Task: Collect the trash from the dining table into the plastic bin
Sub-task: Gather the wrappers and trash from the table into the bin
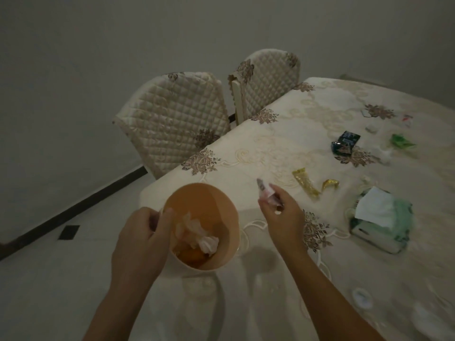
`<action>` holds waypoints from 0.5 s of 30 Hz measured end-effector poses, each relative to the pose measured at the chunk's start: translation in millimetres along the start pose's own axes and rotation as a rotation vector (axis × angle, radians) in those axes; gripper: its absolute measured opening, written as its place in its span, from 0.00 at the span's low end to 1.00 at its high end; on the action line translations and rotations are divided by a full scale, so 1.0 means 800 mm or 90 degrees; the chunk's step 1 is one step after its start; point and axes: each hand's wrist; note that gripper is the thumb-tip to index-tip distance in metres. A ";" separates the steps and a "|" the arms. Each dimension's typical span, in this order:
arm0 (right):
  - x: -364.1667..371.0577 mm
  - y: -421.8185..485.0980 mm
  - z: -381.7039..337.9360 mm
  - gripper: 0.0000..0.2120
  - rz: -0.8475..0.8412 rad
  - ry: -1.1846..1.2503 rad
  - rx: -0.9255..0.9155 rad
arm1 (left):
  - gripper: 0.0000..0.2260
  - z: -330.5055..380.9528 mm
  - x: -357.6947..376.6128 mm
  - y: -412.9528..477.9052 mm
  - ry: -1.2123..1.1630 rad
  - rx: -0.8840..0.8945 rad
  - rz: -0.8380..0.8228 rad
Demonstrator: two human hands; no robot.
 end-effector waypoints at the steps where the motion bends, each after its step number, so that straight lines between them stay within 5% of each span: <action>1: -0.012 -0.011 -0.024 0.15 0.003 0.067 -0.010 | 0.18 0.002 0.001 -0.002 -0.001 0.007 -0.004; 4: -0.046 -0.051 -0.090 0.14 -0.152 0.129 -0.107 | 0.16 0.010 0.003 -0.011 -0.001 0.038 -0.022; 7: -0.045 -0.078 -0.117 0.14 -0.360 -0.172 -0.201 | 0.16 0.021 0.005 -0.026 -0.020 0.072 -0.046; 10: -0.025 -0.089 -0.106 0.14 -0.435 -0.452 -0.269 | 0.16 0.029 0.008 -0.042 -0.029 0.103 -0.080; 15: -0.028 -0.108 -0.084 0.27 -0.557 -0.598 -0.115 | 0.16 0.038 0.012 -0.063 -0.043 0.140 -0.112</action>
Point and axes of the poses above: each hand's wrist, its own y-axis towards the middle knuckle, its own x-axis out of the palm, z = x × y, and after that the axes turned 9 degrees about x, right-handed
